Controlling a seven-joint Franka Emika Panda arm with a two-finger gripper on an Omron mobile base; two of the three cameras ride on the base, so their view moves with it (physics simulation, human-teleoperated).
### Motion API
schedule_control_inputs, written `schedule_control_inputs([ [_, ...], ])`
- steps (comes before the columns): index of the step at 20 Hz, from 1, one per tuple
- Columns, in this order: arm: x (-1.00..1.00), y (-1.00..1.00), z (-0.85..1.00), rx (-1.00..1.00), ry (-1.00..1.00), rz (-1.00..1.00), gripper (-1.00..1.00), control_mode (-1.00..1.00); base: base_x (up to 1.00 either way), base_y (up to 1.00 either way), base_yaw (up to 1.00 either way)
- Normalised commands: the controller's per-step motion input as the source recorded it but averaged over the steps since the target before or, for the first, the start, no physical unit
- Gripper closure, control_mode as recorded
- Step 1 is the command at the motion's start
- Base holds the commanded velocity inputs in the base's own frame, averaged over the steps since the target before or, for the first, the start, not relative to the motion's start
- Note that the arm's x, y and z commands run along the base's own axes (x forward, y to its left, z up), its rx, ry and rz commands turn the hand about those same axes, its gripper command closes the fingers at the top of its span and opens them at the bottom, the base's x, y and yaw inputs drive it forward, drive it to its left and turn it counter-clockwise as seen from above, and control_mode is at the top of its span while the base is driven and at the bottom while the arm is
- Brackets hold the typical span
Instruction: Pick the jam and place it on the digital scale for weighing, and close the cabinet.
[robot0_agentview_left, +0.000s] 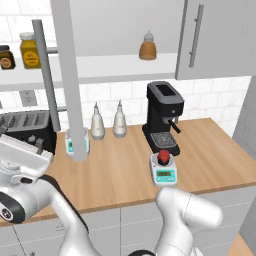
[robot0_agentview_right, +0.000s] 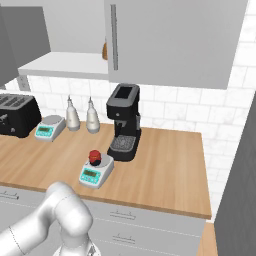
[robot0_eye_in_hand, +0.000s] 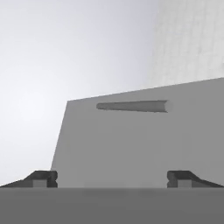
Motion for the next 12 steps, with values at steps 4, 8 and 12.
schedule_control_inputs([
  [4,0.34,-1.00,0.42,0.09,0.00,0.02,-1.00,-1.00,0.00,0.00,0.00],
  [8,0.02,-1.00,0.59,0.09,0.00,0.05,-1.00,-1.00,0.00,0.00,0.00],
  [12,0.00,-1.00,0.68,0.11,0.03,0.11,-1.00,-1.00,0.00,0.00,0.00],
])
